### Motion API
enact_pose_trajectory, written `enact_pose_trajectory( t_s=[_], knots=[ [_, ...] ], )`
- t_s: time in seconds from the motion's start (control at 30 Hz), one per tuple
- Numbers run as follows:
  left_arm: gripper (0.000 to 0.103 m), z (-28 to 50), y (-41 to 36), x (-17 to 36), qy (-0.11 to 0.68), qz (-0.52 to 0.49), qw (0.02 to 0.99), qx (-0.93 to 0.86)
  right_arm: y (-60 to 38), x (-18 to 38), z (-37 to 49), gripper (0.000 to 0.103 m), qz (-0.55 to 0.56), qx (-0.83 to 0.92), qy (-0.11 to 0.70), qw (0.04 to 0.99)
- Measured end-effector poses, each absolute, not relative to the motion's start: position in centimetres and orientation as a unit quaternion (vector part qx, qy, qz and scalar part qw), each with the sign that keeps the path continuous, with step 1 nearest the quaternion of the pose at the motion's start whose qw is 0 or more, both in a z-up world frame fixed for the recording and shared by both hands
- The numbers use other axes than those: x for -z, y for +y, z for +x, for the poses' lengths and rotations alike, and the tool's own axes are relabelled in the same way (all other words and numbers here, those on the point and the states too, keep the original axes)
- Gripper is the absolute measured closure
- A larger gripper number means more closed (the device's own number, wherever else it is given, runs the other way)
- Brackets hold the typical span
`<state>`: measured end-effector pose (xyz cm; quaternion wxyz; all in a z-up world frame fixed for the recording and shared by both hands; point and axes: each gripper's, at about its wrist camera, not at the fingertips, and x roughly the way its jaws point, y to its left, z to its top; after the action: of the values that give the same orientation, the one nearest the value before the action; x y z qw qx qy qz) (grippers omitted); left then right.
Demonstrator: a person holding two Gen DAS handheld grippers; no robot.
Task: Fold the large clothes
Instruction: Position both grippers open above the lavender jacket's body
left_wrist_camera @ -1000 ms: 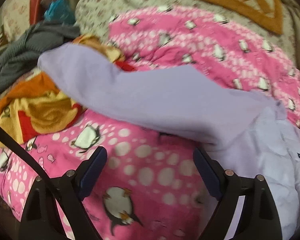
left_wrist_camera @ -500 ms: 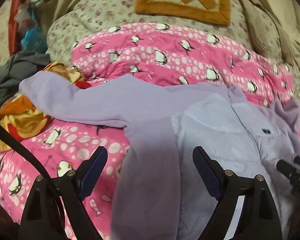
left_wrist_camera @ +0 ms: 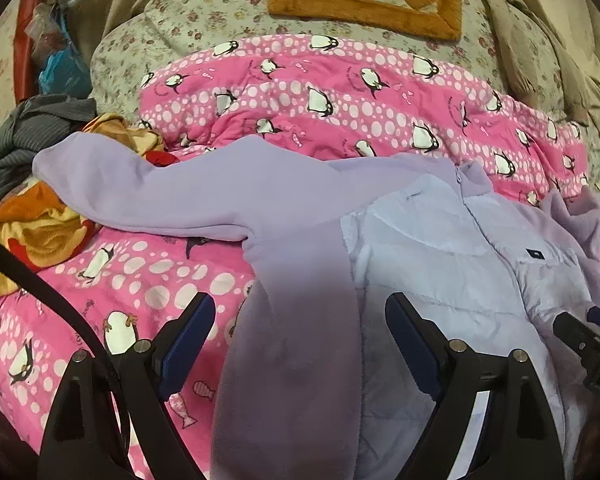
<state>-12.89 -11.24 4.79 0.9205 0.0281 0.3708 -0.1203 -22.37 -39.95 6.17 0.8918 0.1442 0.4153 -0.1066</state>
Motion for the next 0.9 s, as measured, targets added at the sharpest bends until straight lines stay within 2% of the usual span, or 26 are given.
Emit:
enact_pose_trajectory(
  t_s=[0.3, 0.57, 0.7, 0.9],
  knots=[
    [0.041, -13.3, -11.9, -6.1, 0.37, 0.025, 0.92, 0.124, -40.1, -6.3, -22.2, 0.001, 0.152, 0.1, 0.42, 0.889],
    [0.041, -13.0, -15.1, -8.9, 0.367, 0.022, 0.919, 0.141, -40.7, -9.1, -21.3, 0.001, 0.154, 0.091, 0.415, 0.892],
    [0.041, -13.1, -15.4, -7.2, 0.378, 0.012, 0.914, 0.147, -40.8, -9.7, -19.6, 0.001, 0.129, 0.106, 0.41, 0.897],
    [0.045, -12.3, -15.5, -3.9, 0.41, 0.028, 0.902, 0.132, -41.5, -6.4, -19.1, 0.001, 0.181, 0.1, 0.426, 0.881]
  ],
)
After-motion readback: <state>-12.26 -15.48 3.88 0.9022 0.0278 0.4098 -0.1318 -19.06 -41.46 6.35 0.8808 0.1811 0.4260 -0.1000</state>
